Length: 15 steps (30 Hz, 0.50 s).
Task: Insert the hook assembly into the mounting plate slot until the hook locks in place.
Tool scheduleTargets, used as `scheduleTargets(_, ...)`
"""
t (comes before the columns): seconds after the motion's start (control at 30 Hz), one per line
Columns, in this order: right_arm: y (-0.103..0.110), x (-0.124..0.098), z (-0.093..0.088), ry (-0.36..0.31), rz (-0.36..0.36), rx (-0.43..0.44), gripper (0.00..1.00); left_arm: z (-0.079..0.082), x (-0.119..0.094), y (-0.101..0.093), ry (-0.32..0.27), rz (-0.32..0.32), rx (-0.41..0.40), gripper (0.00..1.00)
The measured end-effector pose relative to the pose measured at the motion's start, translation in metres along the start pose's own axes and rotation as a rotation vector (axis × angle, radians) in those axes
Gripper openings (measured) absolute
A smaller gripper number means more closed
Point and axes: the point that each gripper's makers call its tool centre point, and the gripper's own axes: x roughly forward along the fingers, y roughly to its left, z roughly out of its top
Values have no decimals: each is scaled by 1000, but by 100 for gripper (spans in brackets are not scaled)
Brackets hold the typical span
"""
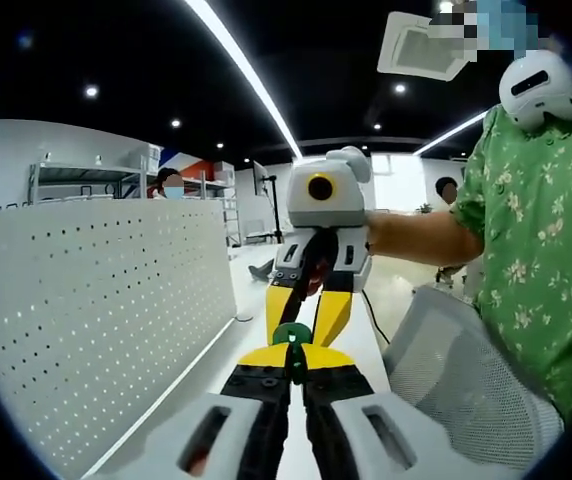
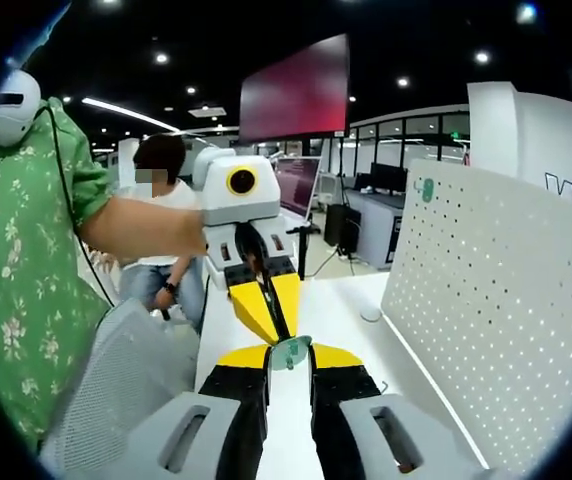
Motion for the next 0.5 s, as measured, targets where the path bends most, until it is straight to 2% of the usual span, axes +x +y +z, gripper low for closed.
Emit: scheduleTargets(0.5, 8, -2, 7, -31, 41, -2, 18, 8, -7, -5, -39, -33, -23, 2)
